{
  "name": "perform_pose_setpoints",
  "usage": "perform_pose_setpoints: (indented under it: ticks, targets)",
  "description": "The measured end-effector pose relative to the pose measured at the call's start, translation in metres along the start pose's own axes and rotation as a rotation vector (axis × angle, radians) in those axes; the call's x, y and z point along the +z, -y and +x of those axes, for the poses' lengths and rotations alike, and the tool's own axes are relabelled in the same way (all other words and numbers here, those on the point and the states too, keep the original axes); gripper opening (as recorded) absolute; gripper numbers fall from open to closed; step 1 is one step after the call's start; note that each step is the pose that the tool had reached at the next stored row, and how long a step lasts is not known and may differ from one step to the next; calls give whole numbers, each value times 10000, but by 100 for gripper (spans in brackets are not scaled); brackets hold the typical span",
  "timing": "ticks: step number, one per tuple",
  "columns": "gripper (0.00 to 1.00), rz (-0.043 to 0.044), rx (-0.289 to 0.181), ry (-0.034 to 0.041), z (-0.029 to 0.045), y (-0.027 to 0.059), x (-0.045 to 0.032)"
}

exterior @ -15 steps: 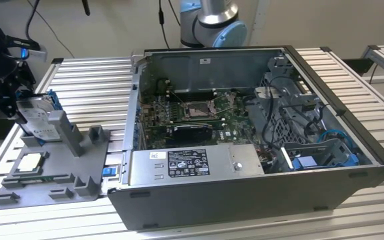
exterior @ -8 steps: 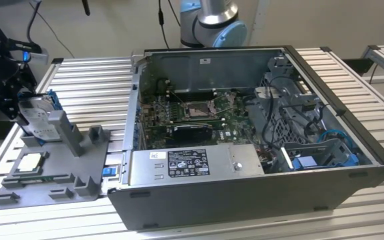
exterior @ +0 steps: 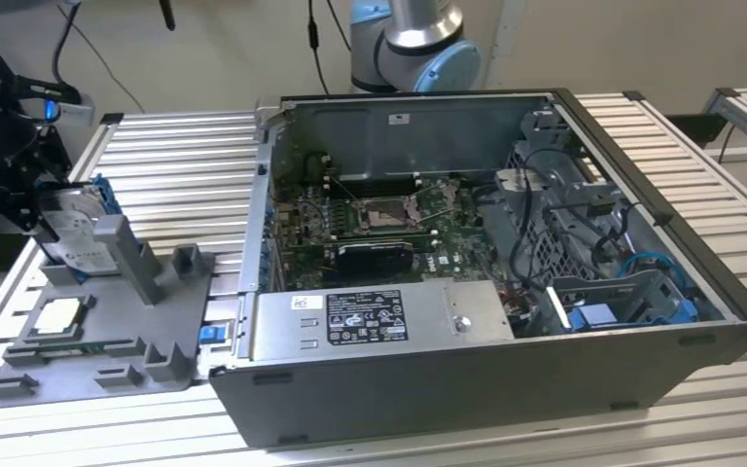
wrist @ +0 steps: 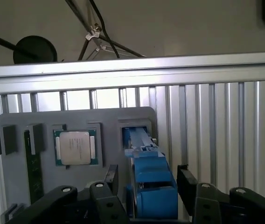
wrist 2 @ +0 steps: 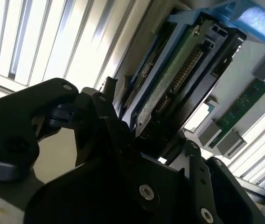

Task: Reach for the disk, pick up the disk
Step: 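Pick up the disk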

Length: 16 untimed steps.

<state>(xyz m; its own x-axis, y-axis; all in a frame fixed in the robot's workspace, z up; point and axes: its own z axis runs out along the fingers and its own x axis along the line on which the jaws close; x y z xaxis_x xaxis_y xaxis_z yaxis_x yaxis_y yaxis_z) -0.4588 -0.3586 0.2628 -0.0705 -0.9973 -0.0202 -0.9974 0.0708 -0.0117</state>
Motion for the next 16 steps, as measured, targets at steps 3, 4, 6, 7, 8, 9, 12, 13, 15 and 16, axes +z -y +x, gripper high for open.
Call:
perform_pose_setpoints:
  ticks: [3, 4, 6, 7, 8, 9, 12, 13, 15, 16]
  targets:
    - [0, 0, 0, 0, 0, 0, 0]
    - [0, 0, 0, 0, 0, 0, 0]
    - [0, 0, 0, -1, 0, 0, 1]
    - [0, 0, 0, 1, 0, 0, 1]
    - [0, 0, 0, 1, 0, 0, 1]
    - [0, 0, 0, 0, 0, 0, 1]
    - [0, -1, 0, -3, 0, 0, 1]
    - [0, 0, 0, -1, 0, 0, 1]
    - [0, -1, 0, 0, 0, 0, 2]
    - [0, -1, -1, 0, 0, 0, 2]
